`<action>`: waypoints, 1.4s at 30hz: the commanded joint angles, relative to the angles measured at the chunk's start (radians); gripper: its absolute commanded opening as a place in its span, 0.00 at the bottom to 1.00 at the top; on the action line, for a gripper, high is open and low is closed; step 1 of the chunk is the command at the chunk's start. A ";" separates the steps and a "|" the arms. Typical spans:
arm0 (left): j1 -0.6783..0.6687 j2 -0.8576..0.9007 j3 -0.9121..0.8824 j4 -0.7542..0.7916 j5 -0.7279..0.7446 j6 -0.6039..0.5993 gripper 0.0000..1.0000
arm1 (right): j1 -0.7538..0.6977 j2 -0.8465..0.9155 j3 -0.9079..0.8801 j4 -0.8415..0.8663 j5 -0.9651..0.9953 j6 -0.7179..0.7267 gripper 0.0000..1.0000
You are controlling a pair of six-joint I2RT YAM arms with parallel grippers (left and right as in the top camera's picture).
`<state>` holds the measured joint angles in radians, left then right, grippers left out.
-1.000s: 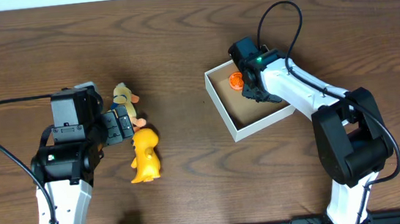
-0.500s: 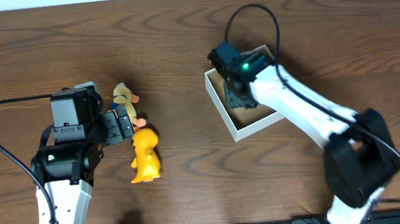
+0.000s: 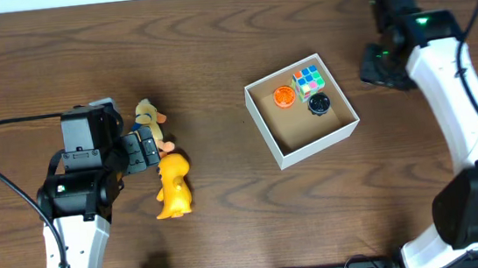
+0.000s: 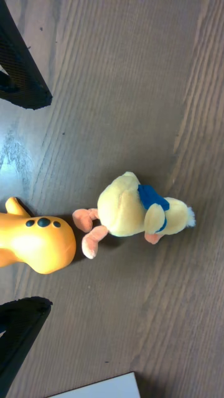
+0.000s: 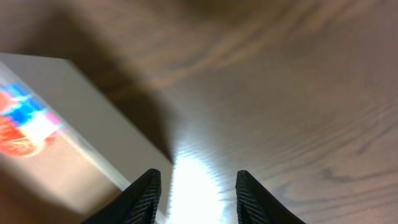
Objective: Pack container
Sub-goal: 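Retract the right arm to the right side of the table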
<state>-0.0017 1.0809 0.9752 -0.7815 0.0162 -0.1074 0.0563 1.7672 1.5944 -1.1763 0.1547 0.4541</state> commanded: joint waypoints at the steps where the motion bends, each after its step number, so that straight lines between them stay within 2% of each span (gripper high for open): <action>1: 0.003 -0.003 0.018 -0.003 -0.001 0.008 0.98 | -0.044 0.048 -0.074 0.012 -0.105 -0.065 0.43; 11: 0.003 -0.003 0.018 -0.003 -0.001 0.008 0.98 | -0.029 0.092 -0.322 0.202 -0.322 -0.200 0.44; 21: 0.003 -0.003 0.018 -0.003 -0.001 0.008 0.98 | 0.054 0.092 -0.357 0.232 -0.492 -0.280 0.45; 31: 0.003 -0.003 0.018 -0.004 -0.001 0.008 0.98 | 0.087 0.092 -0.357 0.250 -0.421 -0.222 0.49; 35: 0.003 -0.008 0.030 -0.017 0.000 0.009 0.98 | 0.065 0.091 -0.356 0.222 -0.275 -0.148 0.59; 38: 0.003 -0.004 0.090 -0.097 -0.001 0.027 0.98 | 0.013 0.087 -0.355 0.200 -0.233 -0.117 0.68; 42: 0.003 0.051 0.189 -0.180 -0.001 0.061 0.98 | -0.039 0.070 -0.354 0.196 -0.233 -0.120 0.71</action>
<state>-0.0017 1.0954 1.0843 -0.9386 0.0162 -0.0807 0.0532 1.8580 1.2404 -0.9783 -0.1234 0.3054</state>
